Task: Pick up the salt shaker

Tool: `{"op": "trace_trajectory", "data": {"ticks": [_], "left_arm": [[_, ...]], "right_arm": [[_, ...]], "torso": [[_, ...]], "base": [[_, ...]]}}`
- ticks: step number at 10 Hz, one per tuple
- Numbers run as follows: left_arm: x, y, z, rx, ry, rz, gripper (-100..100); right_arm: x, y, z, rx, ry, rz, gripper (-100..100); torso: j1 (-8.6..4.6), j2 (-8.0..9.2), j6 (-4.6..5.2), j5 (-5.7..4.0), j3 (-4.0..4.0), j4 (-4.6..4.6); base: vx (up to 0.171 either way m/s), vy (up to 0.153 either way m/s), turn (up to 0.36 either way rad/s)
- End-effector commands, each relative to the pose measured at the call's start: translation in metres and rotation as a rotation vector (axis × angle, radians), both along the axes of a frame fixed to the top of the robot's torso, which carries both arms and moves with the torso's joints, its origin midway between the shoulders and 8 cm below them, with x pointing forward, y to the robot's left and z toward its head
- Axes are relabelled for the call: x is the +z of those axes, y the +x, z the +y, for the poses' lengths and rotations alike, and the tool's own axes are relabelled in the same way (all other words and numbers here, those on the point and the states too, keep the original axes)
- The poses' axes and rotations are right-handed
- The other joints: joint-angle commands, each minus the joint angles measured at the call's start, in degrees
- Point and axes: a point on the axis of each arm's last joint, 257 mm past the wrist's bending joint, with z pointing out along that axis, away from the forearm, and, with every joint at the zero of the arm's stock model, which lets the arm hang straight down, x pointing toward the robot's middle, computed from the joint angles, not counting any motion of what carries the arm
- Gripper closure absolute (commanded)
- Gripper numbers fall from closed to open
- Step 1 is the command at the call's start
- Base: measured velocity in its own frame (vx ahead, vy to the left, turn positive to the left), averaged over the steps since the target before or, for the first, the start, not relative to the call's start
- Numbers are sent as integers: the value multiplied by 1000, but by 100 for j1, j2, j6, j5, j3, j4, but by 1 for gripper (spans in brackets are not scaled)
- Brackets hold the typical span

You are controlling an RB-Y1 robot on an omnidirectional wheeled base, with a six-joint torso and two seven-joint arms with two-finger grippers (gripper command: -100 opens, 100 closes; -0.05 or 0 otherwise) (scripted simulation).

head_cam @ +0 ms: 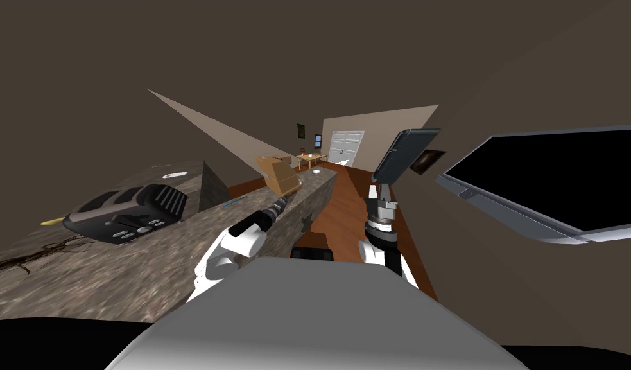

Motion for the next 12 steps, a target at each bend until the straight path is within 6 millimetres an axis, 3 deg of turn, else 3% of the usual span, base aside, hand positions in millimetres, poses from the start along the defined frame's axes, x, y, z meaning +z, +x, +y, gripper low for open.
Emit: {"op": "trace_trajectory", "data": {"ticks": [1, 12], "left_arm": [[-14, -4, 5, 1, 23, 54, -100], [-71, -29, 44, 2, 183, 312, -100]], "right_arm": [[0, 0, 0, 0, 0, 0, 0], [0, 0, 0, 0, 0, 0, 0]], "torso": [[0, 0, 0, 0, 0, 0], [-2, 0, 0, 0, -1, -1]], "base": [[47, -17, 7], [42, -18, 10]]}}
